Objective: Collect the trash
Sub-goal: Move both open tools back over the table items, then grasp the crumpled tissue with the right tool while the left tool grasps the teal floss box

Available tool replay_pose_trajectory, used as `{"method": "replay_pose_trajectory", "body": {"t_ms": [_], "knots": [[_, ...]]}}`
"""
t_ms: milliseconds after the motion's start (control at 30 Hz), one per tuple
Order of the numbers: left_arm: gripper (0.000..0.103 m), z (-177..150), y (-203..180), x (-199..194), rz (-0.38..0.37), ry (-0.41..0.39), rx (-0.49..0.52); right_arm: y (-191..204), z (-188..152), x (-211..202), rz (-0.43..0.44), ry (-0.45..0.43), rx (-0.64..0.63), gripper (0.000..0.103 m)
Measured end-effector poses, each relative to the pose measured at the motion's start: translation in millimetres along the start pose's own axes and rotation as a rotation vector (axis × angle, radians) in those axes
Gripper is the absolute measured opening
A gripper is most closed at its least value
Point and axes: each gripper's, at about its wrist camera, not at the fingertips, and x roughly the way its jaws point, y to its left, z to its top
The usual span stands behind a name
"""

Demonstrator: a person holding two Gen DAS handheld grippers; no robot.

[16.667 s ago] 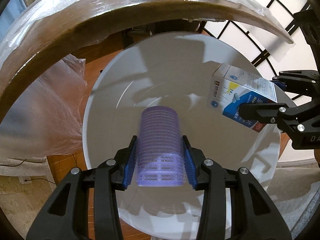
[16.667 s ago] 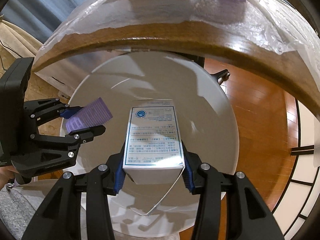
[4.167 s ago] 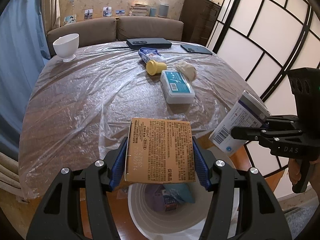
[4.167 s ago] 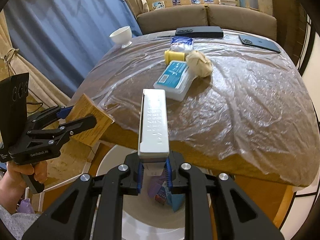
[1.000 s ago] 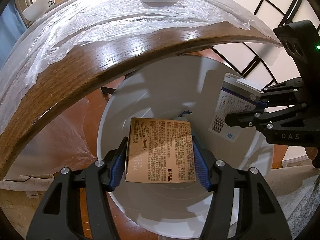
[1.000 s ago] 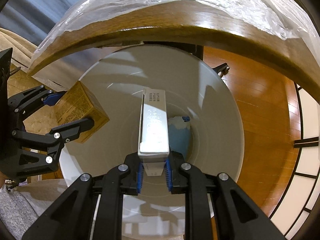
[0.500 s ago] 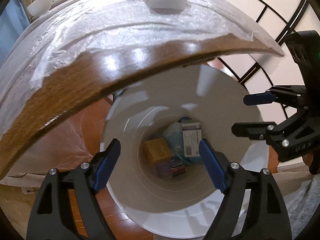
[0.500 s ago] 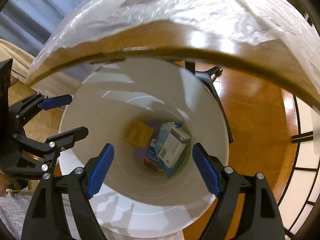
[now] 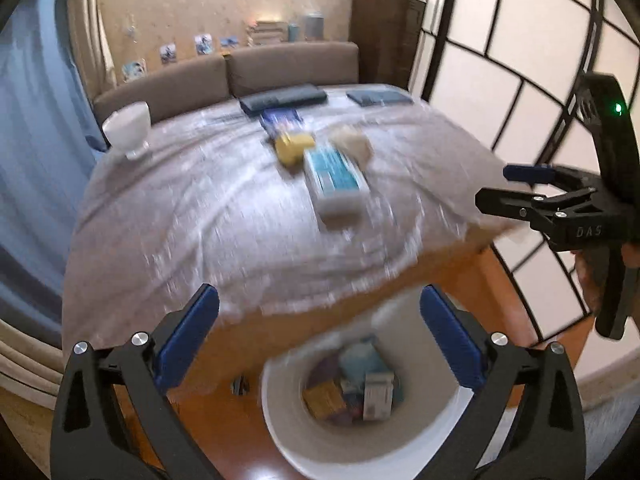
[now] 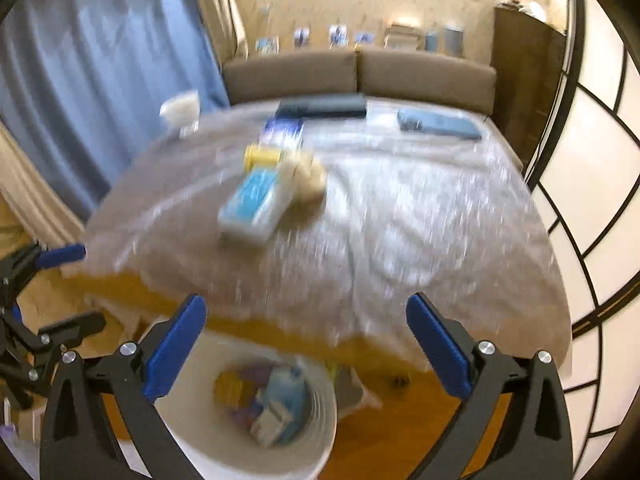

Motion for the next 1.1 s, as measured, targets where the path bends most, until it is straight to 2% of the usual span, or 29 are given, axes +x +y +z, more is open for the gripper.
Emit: {"method": "replay_pose_trajectory", "body": {"t_ms": [200,300,400,700,933,1100], "knots": [[0.101,28,9,16,0.005,-0.017,-0.059,-25,36,24,0.031,-0.009,0.092,0.099],[0.101,36,6,29,0.036,-0.003,-0.048,-37,46,40,0.110,0.002,0.169,0.099],[0.101,42,4,42,0.035,0.007,-0.047,-40,58,62,0.169,0.040,0.208,0.099],[0.101,57,-8,86,0.053,0.053,-0.031,-28,83,113,0.218,0.098,0.170,0.098],[0.101,64,-19,114,0.051,0.069,-0.025,-30,91,138,0.224,0.123,0.159,0.084],[0.101,67,-24,125,0.056,0.067,-0.013,-28,92,149,0.218,0.141,0.124,0.079]]}}
